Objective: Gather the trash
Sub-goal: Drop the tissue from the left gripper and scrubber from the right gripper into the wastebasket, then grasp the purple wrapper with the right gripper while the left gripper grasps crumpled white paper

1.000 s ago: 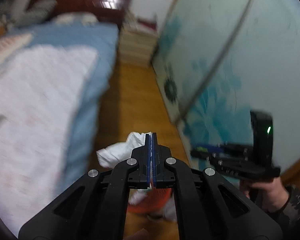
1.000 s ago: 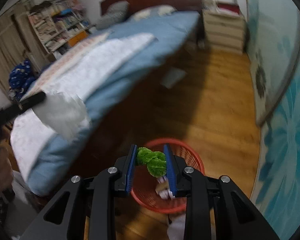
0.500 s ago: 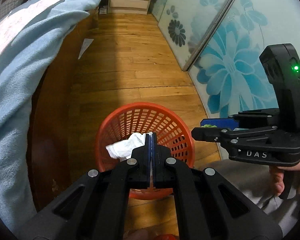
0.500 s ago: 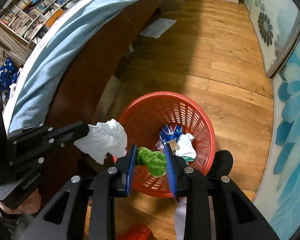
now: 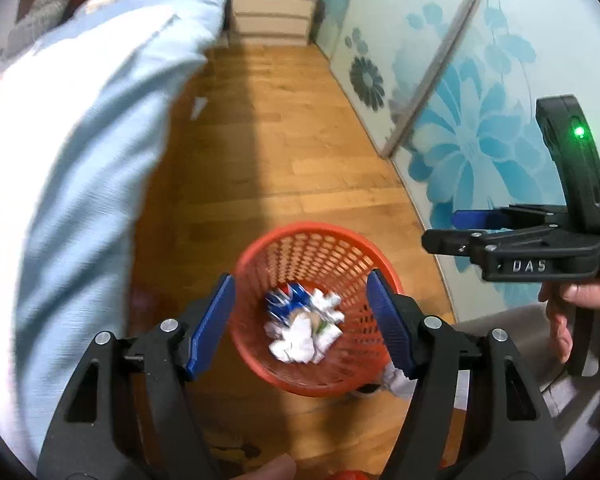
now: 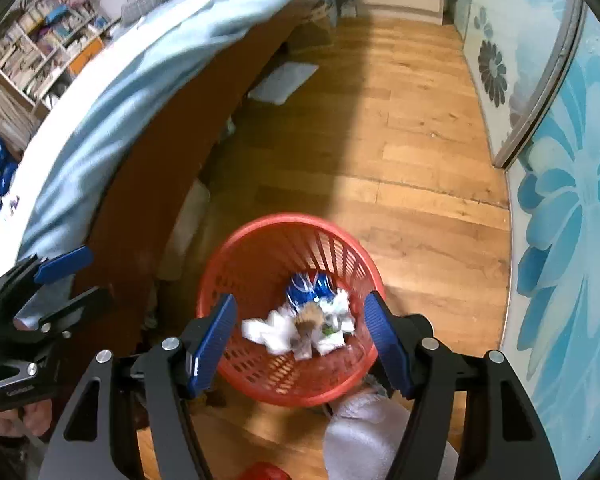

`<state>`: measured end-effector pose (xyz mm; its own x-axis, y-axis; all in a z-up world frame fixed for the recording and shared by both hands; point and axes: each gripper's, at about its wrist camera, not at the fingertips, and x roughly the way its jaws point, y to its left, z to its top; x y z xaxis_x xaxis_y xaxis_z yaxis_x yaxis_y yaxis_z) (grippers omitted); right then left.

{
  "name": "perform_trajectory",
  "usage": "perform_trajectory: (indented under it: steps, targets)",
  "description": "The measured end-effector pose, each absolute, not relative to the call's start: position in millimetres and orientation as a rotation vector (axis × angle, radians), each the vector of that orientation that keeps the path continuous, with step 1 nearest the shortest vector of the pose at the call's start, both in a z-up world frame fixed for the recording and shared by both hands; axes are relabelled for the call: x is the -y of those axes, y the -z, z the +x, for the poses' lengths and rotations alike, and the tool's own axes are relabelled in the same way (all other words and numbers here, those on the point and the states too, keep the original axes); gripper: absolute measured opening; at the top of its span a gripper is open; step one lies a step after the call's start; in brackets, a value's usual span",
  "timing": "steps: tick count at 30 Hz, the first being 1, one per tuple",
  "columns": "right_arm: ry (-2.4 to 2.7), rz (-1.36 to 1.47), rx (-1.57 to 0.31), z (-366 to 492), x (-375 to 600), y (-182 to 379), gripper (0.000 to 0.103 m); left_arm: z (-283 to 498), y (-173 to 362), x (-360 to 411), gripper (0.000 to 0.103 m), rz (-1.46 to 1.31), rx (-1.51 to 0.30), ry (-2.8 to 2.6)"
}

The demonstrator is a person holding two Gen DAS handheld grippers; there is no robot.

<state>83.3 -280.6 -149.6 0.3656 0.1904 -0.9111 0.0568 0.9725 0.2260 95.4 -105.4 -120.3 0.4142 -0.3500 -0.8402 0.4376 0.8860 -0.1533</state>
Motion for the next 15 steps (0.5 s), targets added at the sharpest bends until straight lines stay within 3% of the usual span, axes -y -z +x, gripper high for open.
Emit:
perform_trajectory:
  steps: [9, 15]
  targets:
    - [-0.173, 0.226, -1.123, 84.0, 236.8, 118.4, 0.069, 80.1, 53.7, 14.9, 0.069, -0.026, -0.837, 0.364]
    - [-0.277, 0.164, -1.106, 81.1, 174.3, 94.9, 0.069, 75.8, 35.3, -91.2, 0.069, -0.157, -0.788, 0.144]
